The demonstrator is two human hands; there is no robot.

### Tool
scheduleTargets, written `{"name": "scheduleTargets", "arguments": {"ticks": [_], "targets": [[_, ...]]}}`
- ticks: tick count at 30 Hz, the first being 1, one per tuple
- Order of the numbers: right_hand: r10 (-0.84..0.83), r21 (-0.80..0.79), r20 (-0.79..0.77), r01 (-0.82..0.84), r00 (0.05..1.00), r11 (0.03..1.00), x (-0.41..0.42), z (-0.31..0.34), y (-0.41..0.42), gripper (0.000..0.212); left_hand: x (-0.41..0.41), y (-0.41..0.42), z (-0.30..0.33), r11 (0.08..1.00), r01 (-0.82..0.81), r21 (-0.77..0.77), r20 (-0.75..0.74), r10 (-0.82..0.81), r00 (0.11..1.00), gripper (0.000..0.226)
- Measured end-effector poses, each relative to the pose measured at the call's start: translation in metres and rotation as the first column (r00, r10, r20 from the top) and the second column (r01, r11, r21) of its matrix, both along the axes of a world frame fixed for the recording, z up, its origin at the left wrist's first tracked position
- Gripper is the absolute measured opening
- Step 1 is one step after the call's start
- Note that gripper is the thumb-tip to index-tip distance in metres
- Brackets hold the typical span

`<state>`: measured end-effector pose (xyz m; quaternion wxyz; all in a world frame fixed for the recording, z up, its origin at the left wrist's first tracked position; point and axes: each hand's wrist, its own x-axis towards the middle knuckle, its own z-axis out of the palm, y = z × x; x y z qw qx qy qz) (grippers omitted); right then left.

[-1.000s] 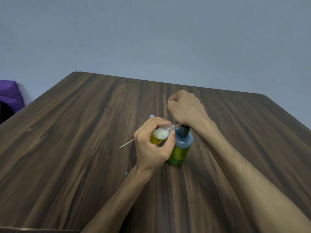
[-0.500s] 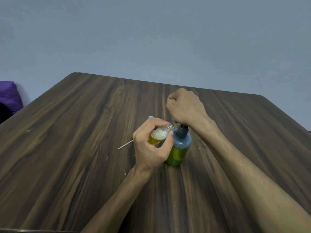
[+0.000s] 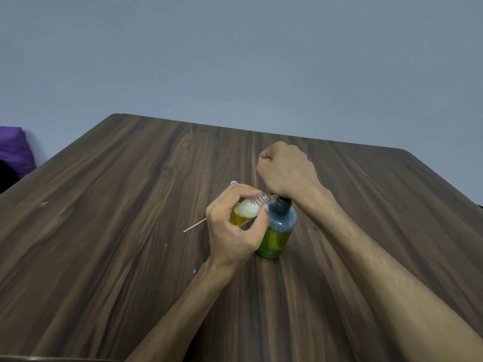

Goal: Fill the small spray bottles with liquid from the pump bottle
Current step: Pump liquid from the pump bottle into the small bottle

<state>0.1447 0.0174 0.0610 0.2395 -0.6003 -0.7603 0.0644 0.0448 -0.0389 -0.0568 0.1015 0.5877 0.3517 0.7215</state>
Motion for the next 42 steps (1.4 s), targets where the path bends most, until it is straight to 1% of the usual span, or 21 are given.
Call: {"name": "scheduleTargets", "arguments": {"ticks": [3, 6, 10, 14, 18, 22, 27, 31, 35, 39, 42], "targets": [[-0.009, 0.002, -0.007, 0.009, 1.000, 1.000, -0.0002, 0.0000, 0.0014, 0.018, -0.0004, 0.0008, 0.0015, 1.000, -0.006, 0.008, 0.001, 0.006, 1.000, 0.014], [0.002, -0.022, 0.029, -0.001, 1.000, 1.000, -0.0037, -0.0012, 0.0001, 0.024, -0.0008, 0.0011, 0.0003, 1.000, -0.003, -0.001, 0.008, 0.003, 1.000, 0.014], [-0.001, 0.041, -0.020, 0.001, 1.000, 0.999, -0.0001, 0.0020, 0.0008, 0.022, -0.0002, 0.0007, -0.0002, 1.000, -0.002, 0.007, -0.004, 0.002, 1.000, 0.014], [0.007, -0.001, 0.047, -0.007, 0.999, 1.000, -0.0028, -0.0030, -0.0013, 0.026, 0.0015, 0.0013, -0.0005, 1.000, 0.007, -0.014, 0.009, -0.007, 1.000, 0.016], [0.006, 0.043, 0.002, -0.006, 1.000, 0.999, 0.0011, 0.0032, 0.0014, 0.024, 0.0010, 0.0005, -0.0010, 1.000, -0.004, -0.003, -0.007, 0.004, 1.000, 0.015], [0.006, -0.009, 0.022, -0.006, 1.000, 1.000, -0.0008, -0.0042, 0.0020, 0.024, 0.0000, 0.0015, -0.0009, 1.000, 0.004, -0.013, 0.007, -0.004, 1.000, 0.016], [0.000, 0.061, -0.029, 0.002, 1.000, 0.998, 0.0013, -0.0030, 0.0036, 0.023, 0.0002, 0.0005, -0.0007, 1.000, 0.003, -0.003, -0.003, -0.003, 1.000, 0.016], [0.001, 0.005, 0.023, -0.001, 1.000, 1.000, -0.0007, -0.0038, 0.0008, 0.024, -0.0001, 0.0003, -0.0002, 1.000, 0.001, -0.006, 0.003, -0.001, 1.000, 0.015], [-0.008, 0.056, -0.007, 0.009, 1.000, 0.998, 0.0004, 0.0012, 0.0019, 0.023, -0.0006, 0.0001, -0.0004, 1.000, 0.002, 0.000, -0.006, -0.002, 1.000, 0.015], [-0.019, -0.005, 0.041, 0.019, 0.999, 1.000, -0.0025, -0.0033, -0.0004, 0.023, -0.0007, 0.0005, -0.0001, 1.000, 0.005, -0.007, 0.006, -0.005, 1.000, 0.016], [-0.023, 0.048, 0.020, 0.022, 1.000, 0.999, 0.0006, 0.0010, -0.0015, 0.024, -0.0003, 0.0003, -0.0011, 1.000, 0.001, -0.001, 0.001, -0.001, 1.000, 0.015]]}}
